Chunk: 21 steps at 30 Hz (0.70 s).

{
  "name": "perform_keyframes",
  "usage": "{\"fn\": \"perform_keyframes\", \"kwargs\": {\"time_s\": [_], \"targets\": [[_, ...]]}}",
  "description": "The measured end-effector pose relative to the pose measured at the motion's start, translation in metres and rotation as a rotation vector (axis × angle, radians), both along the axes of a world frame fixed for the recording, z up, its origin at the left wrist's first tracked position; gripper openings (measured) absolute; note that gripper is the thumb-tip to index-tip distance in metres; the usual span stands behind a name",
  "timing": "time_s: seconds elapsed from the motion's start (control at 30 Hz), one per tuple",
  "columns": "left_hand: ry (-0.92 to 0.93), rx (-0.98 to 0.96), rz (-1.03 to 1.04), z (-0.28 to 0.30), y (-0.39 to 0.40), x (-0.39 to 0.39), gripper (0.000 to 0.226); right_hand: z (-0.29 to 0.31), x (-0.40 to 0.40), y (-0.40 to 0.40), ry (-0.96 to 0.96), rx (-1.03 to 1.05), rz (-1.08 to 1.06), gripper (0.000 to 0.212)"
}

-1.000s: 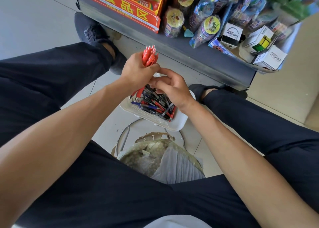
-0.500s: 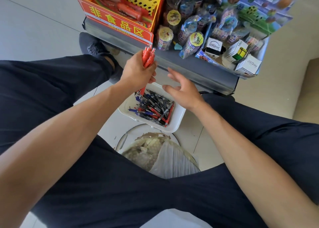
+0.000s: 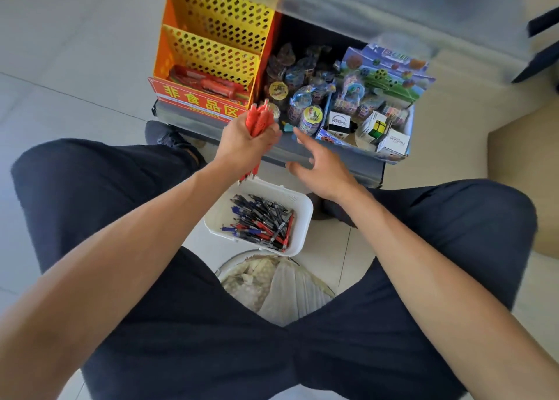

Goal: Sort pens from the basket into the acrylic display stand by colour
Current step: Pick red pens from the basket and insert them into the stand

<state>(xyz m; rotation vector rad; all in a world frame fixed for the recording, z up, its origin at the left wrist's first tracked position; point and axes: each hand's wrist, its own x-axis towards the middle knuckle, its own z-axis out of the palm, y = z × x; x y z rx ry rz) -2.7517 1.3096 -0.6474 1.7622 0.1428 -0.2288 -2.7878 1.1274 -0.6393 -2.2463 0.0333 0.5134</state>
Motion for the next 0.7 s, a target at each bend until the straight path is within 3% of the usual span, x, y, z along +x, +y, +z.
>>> {"fn": "perform_keyframes", "kwargs": {"time_s": [0.3, 0.7], "targets": [[-0.075, -0.165, 0.052, 0.044, -0.013, 0.02, 0.004, 0.062, 0.038, 0.01, -0.242, 0.029, -0.042, 0.067], [-0.14, 0.035, 0.026, 0.099, -0.017, 0.048, 0.025, 0.102, 0.086, 0.025, -0.574, -0.042, 0.033, 0.047]]}}
